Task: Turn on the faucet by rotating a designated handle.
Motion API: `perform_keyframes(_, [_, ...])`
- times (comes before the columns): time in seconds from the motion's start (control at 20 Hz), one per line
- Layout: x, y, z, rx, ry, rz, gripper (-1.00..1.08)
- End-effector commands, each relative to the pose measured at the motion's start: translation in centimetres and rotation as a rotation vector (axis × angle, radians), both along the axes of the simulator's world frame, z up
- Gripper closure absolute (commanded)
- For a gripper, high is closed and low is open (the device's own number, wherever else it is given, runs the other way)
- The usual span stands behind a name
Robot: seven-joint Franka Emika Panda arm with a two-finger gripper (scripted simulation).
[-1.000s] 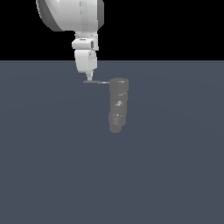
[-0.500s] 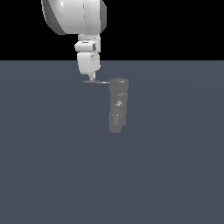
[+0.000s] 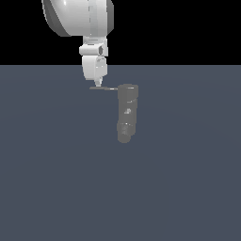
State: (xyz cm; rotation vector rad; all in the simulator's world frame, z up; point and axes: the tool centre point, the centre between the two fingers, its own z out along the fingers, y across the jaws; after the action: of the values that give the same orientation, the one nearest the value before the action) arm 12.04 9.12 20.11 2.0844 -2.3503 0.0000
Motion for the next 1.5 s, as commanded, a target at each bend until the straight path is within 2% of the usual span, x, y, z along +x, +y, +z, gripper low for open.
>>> perform_keyframes(0.0, [-0.6, 0.1, 0.0, 0.000, 0.000, 0.000, 1.08])
perform_keyframes(1.45, [-8.6, 0.8, 0.0, 0.000, 0.000, 0.000, 1.08])
